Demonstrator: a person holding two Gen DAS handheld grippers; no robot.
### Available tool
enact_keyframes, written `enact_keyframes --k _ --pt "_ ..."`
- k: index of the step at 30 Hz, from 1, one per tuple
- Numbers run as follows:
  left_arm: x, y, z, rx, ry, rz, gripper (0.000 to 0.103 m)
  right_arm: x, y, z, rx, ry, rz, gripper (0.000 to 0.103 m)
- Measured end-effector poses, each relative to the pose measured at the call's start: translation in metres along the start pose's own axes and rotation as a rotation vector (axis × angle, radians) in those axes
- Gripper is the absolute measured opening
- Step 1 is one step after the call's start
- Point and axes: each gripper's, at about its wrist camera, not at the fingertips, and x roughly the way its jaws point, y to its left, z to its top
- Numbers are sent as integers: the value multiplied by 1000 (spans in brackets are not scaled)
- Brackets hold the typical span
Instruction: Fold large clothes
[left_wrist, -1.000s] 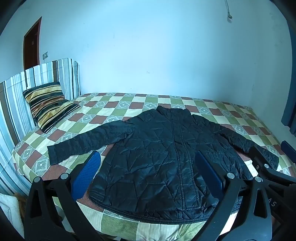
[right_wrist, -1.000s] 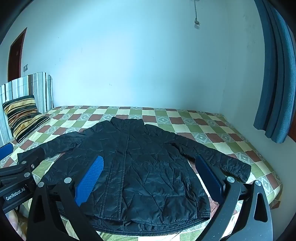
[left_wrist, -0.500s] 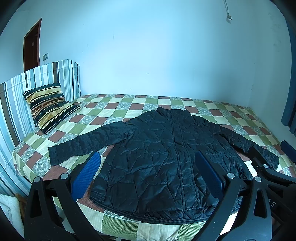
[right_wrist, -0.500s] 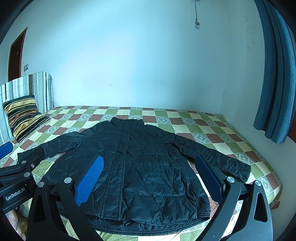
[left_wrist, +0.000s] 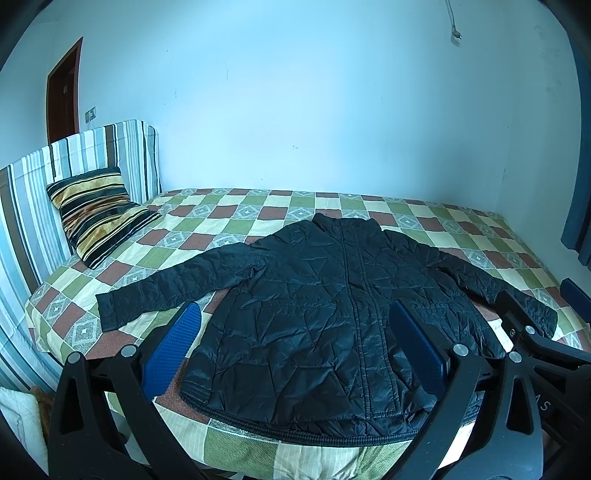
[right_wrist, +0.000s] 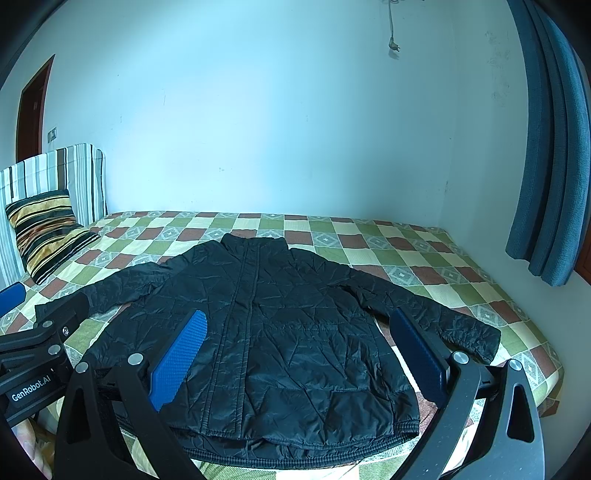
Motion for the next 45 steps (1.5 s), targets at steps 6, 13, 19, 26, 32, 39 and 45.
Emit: enact_keyframes --k 6,13,19,26,32,39,45 --pt "0 0 0 1 -1 1 101 0 0 0 0 0 0 98" --pt "-2 -1 4 7 1 -2 101 0 0 0 1 -1 0 98" --pt "-2 0 4 8 -1 -2 101 0 0 0 0 -1 0 98" --pt "-2 -1 3 8 -1 -2 101 0 0 1 0 -1 1 98" --pt "-2 -1 3 8 -2 -1 101 -1 0 1 0 -2 0 98" --pt "-2 -1 3 9 -2 -2 101 -1 0 0 0 -2 1 98" --pt "-2 -1 2 9 -1 -2 101 -1 0 0 -1 -1 1 98"
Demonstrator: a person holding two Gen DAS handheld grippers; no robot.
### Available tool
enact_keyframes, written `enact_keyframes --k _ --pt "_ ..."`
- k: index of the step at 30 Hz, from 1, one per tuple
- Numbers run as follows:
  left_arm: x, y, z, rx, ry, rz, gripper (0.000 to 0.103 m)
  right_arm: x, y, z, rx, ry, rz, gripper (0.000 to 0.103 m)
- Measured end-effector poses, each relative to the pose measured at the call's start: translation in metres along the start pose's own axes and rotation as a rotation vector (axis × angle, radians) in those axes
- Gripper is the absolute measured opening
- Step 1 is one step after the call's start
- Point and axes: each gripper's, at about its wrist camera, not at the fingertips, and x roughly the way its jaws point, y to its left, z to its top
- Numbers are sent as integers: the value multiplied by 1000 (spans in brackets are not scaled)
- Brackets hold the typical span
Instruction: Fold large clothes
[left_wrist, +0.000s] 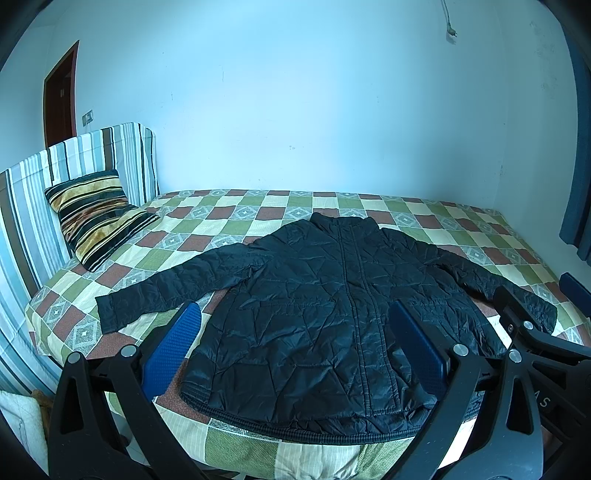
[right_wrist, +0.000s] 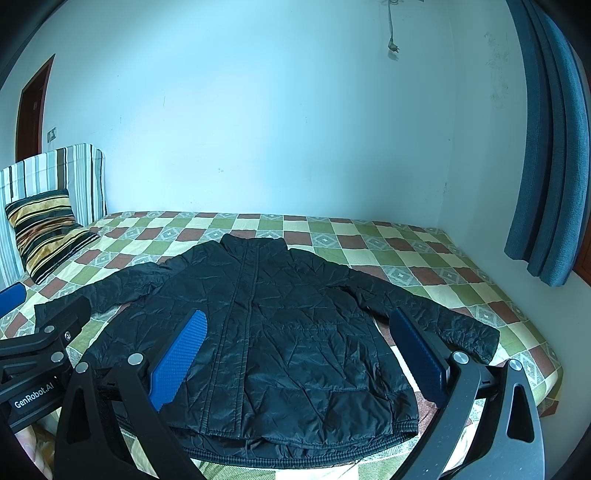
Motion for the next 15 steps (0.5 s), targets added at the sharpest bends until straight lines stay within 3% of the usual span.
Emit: enact_keyframes --k 15 --pt "0 0 0 6 0 -1 101 0 1 -1 1 0 0 98"
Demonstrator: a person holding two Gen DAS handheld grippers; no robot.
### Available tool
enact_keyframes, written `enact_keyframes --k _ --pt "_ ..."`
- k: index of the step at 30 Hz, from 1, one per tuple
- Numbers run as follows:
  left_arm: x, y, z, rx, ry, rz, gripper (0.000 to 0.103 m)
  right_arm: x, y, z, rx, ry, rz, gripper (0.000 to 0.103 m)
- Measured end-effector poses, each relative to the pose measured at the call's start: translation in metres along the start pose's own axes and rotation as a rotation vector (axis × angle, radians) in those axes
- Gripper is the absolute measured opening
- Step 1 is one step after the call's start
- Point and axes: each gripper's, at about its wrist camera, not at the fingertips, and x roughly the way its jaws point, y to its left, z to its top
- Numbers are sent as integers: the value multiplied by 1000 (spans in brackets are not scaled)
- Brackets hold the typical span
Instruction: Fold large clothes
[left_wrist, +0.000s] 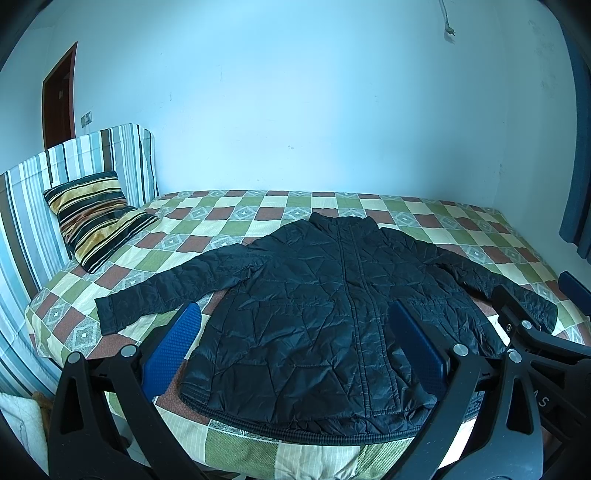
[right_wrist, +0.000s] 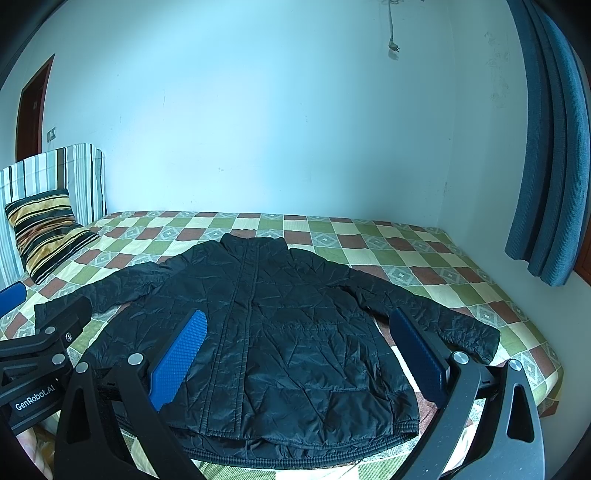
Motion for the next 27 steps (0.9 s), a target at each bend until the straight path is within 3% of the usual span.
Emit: enact_keyframes --k 10,27 --pt "7 0 -1 7 14 2 101 10 0 2 -3 21 -2 98" --pt "108 -2 -7 25 150 62 101 96 -11 -5 14 146 -28 98"
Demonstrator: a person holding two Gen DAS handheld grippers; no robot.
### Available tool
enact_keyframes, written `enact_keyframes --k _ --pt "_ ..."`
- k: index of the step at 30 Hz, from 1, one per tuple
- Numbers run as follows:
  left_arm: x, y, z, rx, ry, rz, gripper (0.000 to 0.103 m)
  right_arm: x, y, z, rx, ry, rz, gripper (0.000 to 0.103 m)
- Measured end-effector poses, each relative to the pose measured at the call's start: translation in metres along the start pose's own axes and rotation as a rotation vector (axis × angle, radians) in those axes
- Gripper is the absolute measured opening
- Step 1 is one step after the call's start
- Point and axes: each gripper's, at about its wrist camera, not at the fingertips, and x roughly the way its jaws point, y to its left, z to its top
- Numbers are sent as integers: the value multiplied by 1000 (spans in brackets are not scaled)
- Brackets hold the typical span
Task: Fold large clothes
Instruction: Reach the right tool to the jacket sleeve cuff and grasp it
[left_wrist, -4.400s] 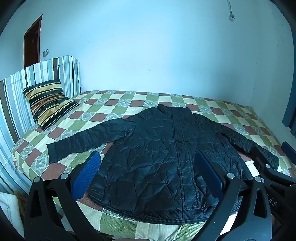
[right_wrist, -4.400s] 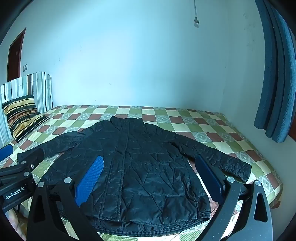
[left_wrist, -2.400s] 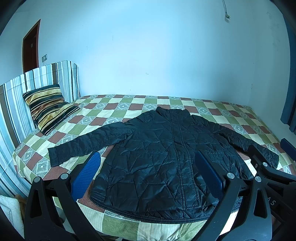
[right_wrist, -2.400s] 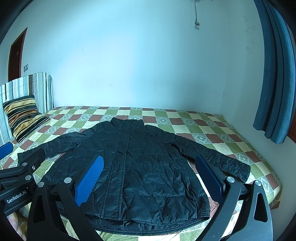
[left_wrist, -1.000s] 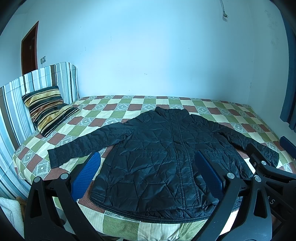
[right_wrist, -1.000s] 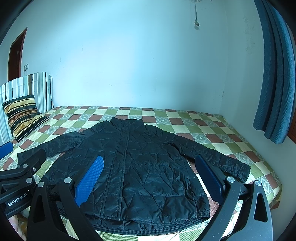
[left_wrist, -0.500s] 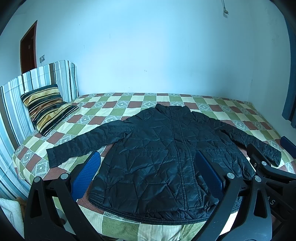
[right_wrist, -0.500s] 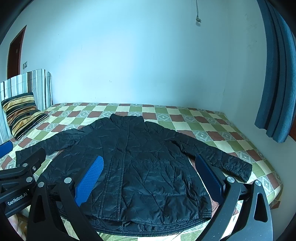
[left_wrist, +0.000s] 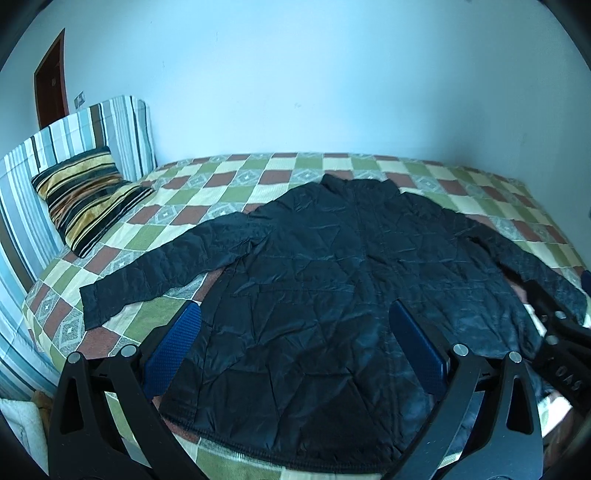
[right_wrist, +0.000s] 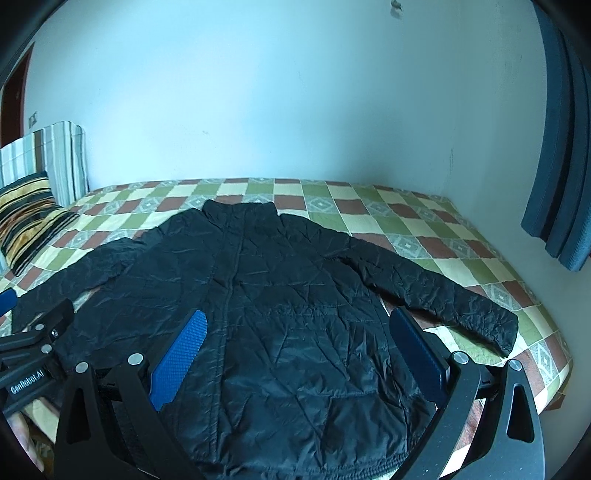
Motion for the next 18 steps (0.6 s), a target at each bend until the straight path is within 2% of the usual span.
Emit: enact_keyframes --k 8,14,18 --pt "79 19 9 -38 96 92 101 68 -36 5 61 88 -70 98" --pt "121 41 7 -73 159 164 101 116 -110 0 204 150 -157 98" --pt "135 47 7 -76 168 183 101 139 -173 -11 311 185 -278 97"
